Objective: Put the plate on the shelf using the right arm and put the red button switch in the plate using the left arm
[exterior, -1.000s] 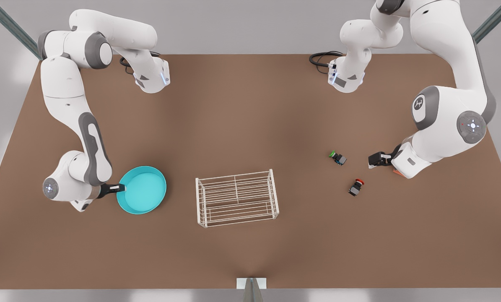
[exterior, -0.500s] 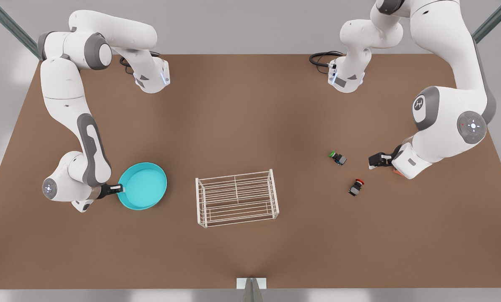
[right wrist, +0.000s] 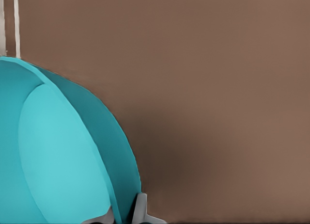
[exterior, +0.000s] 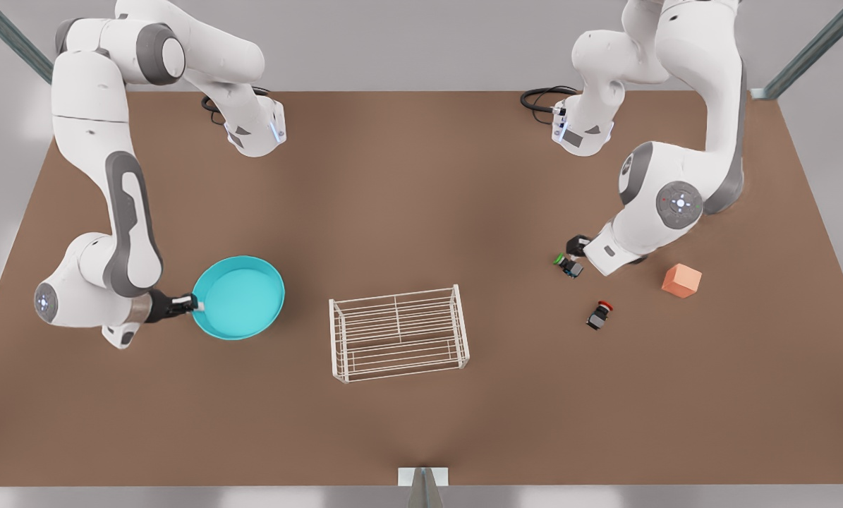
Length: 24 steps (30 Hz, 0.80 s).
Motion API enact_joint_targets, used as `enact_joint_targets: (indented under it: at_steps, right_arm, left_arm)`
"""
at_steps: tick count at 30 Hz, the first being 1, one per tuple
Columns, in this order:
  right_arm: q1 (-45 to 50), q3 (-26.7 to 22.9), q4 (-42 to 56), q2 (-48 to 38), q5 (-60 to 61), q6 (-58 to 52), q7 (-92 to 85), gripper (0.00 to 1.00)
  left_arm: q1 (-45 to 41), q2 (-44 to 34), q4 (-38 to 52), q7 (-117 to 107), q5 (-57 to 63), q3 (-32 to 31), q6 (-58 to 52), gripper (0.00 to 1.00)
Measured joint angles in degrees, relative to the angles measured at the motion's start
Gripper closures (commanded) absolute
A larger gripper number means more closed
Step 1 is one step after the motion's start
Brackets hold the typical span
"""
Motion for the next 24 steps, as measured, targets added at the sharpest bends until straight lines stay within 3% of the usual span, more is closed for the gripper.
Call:
enact_joint_targets:
  at_steps: [2,4,7,12,24]
  right_arm:
    - [0.1,0.8,0.0,-2.0,1.0,-2.9,-0.1,0.77]
    - [0.1,2.5,0.0,-4.4,1.7,-5.7,0.1,0.77]
    - [0.2,6.6,0.0,-8.0,2.3,-9.5,1.0,0.77]
    - [2.3,13.6,2.9,-9.1,3.5,-12.6,4.6,0.77]
    - [17.8,13.6,19.8,3.2,5.8,-7.5,20.8,0.77]
  left_arm:
    - [-2.0,3.2,-2.4,1.9,1.0,0.0,5.9,0.0]
    - [1.7,4.8,-3.1,5.3,0.5,0.1,10.3,0.0]
    - [5.7,4.8,-5.8,10.4,-0.7,0.5,14.6,0.0]
    - [9.3,11.6,-8.4,20.8,-1.3,0.6,24.7,0.0]
    - [12.3,21.6,-8.6,42.3,-1.1,0.7,42.8,0.0]
